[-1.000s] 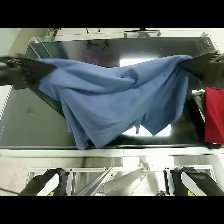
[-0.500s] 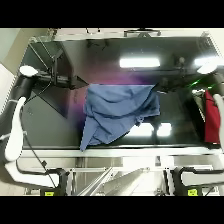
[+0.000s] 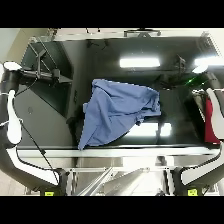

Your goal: Fold the shirts.

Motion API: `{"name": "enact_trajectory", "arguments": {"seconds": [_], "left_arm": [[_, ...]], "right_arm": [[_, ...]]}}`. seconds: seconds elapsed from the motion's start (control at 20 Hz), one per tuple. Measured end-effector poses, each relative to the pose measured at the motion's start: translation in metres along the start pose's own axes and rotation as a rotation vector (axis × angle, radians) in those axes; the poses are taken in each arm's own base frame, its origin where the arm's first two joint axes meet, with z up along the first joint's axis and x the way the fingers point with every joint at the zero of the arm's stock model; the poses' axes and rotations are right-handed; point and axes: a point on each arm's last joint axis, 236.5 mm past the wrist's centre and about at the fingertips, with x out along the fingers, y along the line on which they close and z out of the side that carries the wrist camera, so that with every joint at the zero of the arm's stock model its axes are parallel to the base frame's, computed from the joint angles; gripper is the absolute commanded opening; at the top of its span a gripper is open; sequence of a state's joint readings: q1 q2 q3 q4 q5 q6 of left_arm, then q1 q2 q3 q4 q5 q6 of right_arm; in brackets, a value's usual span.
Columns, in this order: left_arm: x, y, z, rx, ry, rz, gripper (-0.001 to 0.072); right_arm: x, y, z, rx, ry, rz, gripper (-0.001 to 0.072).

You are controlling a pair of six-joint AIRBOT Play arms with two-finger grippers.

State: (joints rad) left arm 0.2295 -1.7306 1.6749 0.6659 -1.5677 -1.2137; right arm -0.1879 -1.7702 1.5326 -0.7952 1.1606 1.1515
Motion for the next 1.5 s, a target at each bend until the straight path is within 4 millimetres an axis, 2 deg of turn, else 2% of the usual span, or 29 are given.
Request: {"name": "enact_trajectory", "arguments": {"seconds": [0.15,0.35,0.4,0.5,0.6,0.7,0.8,0.95,1.3,1.5], "left_arm": [[-0.004,-0.002,-0.061,-0.069,0.106,0.087,0.0295],[0.001,-0.013,-0.17,-0.119,0.187,0.189,0.0298],[0.006,-0.015,-0.199,-0.122,0.196,0.202,0.0341],[0.019,-0.017,-0.258,-0.133,0.207,0.226,0.0341],[0.033,-0.014,-0.306,-0.153,0.194,0.249,0.0341],[0.042,-0.01,-0.337,-0.178,0.16,0.272,0.0341],[0.047,-0.009,-0.353,-0.195,0.115,0.284,0.0341],[0.051,0.003,-0.361,-0.227,0.037,0.326,0.0341],[0.06,0.033,-0.333,-0.274,-0.19,0.357,0.0342],[0.065,0.048,-0.324,-0.293,-0.264,0.364,0.0342]], "right_arm": [[-0.019,-0.014,-0.019,0.006,0.084,0.013,0.0609],[-0.02,-0.018,-0.079,0.04,0.273,0.087,0.0609],[-0.018,-0.018,-0.093,0.055,0.311,0.104,0.0608],[-0.014,-0.017,-0.118,0.083,0.375,0.143,0.0607],[-0.011,-0.009,-0.131,0.099,0.398,0.196,0.0606],[-0.01,-0.002,-0.135,0.099,0.4,0.237,0.0604],[-0.009,0.002,-0.138,0.085,0.401,0.26,0.0602],[-0.005,0.009,-0.138,0.038,0.393,0.279,0.06],[0.01,0.011,-0.131,-0.03,0.351,0.256,0.0598],[0.013,0.01,-0.129,-0.042,0.34,0.246,0.0598]]}}
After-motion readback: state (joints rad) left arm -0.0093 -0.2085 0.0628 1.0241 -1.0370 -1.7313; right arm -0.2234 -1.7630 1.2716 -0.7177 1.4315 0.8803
